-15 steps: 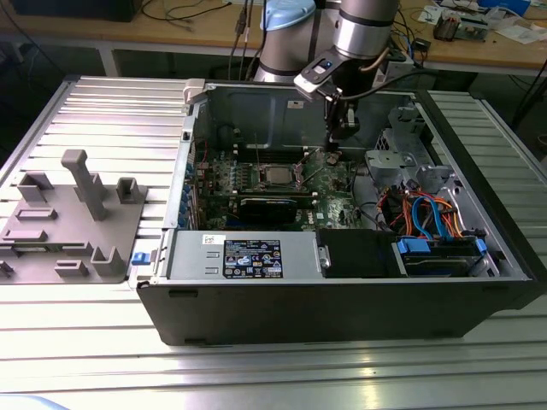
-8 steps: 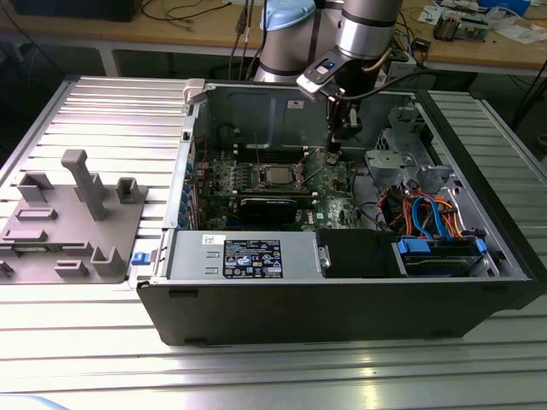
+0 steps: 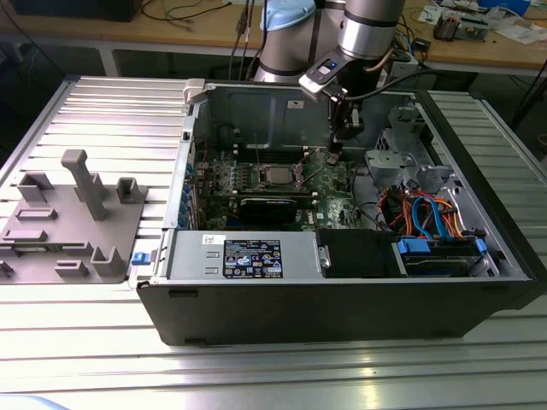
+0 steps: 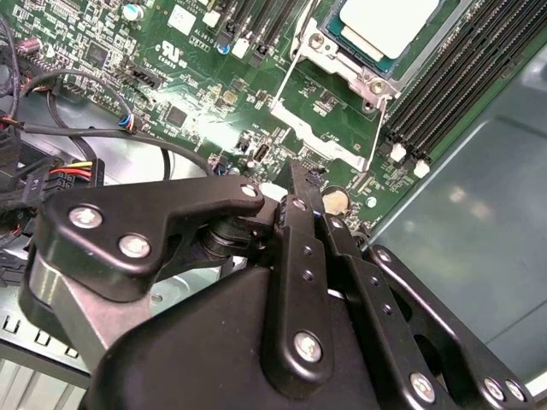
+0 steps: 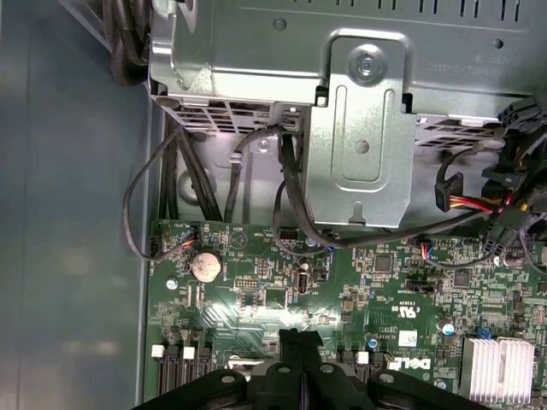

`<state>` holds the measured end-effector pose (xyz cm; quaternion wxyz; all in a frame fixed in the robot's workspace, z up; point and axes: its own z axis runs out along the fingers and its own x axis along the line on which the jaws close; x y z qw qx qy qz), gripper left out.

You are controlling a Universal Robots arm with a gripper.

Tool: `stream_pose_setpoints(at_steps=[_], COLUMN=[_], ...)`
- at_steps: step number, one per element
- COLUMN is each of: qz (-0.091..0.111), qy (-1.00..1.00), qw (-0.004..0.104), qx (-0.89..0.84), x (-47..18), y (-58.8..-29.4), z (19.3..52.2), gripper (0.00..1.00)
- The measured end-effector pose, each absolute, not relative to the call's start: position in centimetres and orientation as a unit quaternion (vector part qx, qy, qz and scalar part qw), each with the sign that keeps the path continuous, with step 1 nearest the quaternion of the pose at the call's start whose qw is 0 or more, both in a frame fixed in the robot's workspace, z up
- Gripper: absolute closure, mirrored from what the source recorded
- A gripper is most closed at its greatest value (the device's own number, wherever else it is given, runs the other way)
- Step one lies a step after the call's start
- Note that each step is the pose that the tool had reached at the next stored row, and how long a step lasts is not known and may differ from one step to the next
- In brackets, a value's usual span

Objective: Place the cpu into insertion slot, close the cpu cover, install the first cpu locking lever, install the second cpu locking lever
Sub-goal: 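Close the cpu cover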

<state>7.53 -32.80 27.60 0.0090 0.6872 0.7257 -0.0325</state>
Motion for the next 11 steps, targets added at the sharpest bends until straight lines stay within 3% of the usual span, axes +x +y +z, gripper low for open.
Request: stream_pose_setpoints(at_steps=[11], qz=[-0.031], qy=[0.726], qw=[0.007], qx=[0.687], x=[7.76], y=[-32.80], z=[26.94], gripper=[0.89])
